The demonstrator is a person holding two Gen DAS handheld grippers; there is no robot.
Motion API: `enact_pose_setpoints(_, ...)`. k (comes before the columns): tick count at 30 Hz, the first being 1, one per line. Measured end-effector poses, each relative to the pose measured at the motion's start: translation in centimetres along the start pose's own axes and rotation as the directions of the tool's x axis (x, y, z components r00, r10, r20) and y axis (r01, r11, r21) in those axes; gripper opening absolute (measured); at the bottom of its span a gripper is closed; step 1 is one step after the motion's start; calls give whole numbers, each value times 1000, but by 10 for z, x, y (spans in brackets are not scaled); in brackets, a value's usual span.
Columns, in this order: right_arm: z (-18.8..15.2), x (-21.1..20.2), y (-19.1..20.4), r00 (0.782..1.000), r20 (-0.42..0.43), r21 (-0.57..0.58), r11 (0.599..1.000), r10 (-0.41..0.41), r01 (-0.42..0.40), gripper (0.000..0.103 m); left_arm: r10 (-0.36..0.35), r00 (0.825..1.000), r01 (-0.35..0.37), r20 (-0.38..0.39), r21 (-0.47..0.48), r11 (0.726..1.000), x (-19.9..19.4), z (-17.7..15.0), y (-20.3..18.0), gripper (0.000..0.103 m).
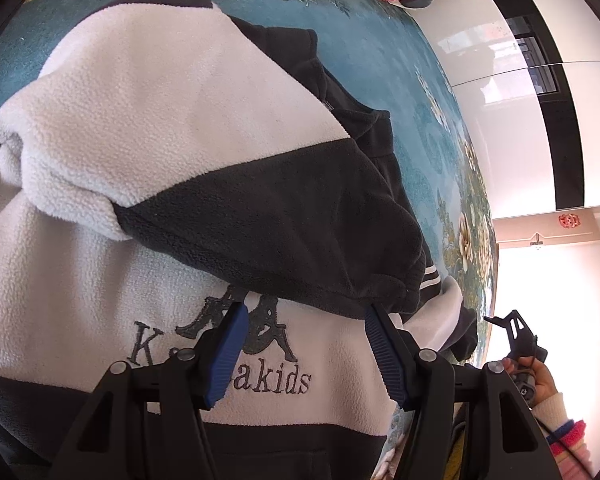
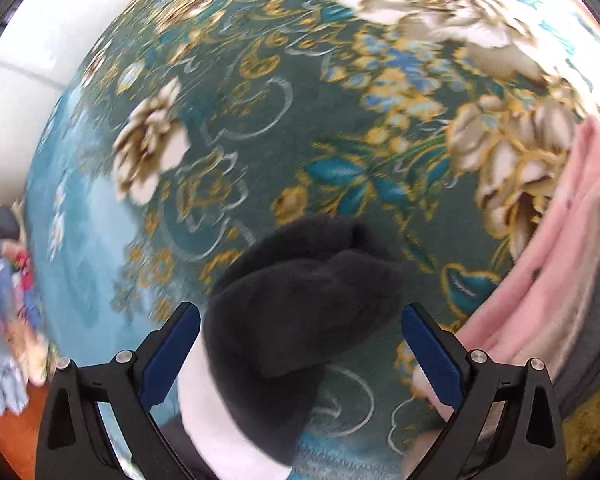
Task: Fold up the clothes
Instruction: 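Grasp the other sleeve cuff with the right gripper and lift it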
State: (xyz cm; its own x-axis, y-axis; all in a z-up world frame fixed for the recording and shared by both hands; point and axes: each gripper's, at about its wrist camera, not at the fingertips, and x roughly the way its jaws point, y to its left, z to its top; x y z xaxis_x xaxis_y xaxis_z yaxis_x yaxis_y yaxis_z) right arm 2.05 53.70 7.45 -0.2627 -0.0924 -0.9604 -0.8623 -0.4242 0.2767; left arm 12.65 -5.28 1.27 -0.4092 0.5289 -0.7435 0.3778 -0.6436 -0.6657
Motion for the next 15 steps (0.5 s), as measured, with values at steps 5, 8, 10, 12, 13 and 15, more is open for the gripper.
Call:
enact_pose_setpoints(5, 2, 16, -11, 1000, 17, 91, 996, 21, -23, 101, -4, 1000, 4, -5, -16, 1000, 1, 0, 2, 65)
enact_pose_setpoints(8, 2, 20, -18, 997, 52, 137, 989, 56, -63, 101, -6, 1000, 6, -5, -14, 1000, 2, 1, 1, 65)
enact_pose_setpoints(10, 0, 25, -20, 993, 71, 151, 983, 95, -105, 97, -10, 1000, 9, -7, -20, 1000, 2, 1, 3, 65)
enact_pose_setpoints(12, -3, 29, -25, 989, 81, 178, 974, 126, -138, 77, -13, 1000, 13, -9, -28, 1000, 3, 2, 4, 65)
enact_pose_setpoints(13, -4, 30, -27, 987, 83, 194, 969, 138, -152, 62, -15, 1000, 15, -10, -32, 999, 3, 2, 4, 65)
enact_pose_setpoints(15, -5, 29, -28, 984, 96, 195, 967, 147, -164, 46, -19, 1000, 19, -9, -34, 999, 3, 2, 5, 65)
